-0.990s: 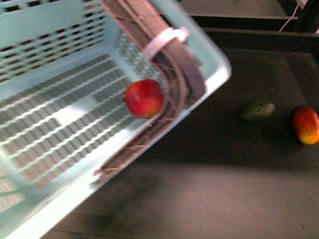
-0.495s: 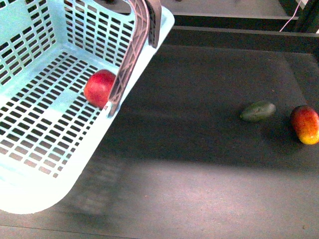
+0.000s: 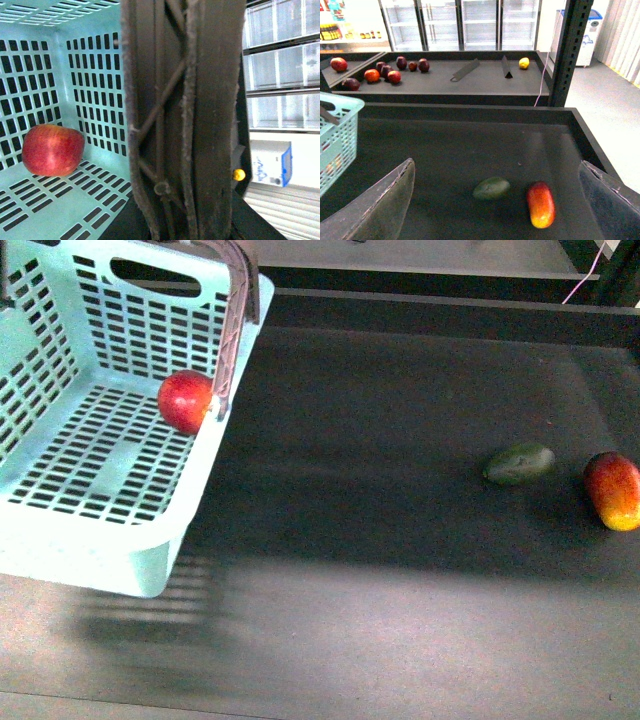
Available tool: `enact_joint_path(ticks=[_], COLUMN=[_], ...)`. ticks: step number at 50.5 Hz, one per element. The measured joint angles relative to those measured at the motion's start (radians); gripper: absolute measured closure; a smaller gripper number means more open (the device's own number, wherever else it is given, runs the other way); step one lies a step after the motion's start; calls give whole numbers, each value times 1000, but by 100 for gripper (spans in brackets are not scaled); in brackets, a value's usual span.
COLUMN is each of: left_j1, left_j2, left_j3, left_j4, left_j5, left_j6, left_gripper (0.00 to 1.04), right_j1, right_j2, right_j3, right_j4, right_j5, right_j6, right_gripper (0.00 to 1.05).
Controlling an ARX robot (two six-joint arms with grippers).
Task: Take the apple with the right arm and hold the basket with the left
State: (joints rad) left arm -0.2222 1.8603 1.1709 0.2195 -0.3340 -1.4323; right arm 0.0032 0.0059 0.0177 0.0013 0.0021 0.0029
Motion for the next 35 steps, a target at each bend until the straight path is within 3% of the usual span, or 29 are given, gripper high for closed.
enact_joint_path(ticks=[17, 35], left_j1=[34, 85], left_j2=[183, 249], left_j3=[143, 142], left_j4=[48, 67], left_j5=[87, 132], left_j6=[-68, -109], left_gripper=[88, 88], right_j1=[0, 0], right_j2=[0, 0], right_j3=[0, 0], right_j4=[0, 0], right_j5=[0, 0], right_j6=[0, 0], right_gripper=[9, 9])
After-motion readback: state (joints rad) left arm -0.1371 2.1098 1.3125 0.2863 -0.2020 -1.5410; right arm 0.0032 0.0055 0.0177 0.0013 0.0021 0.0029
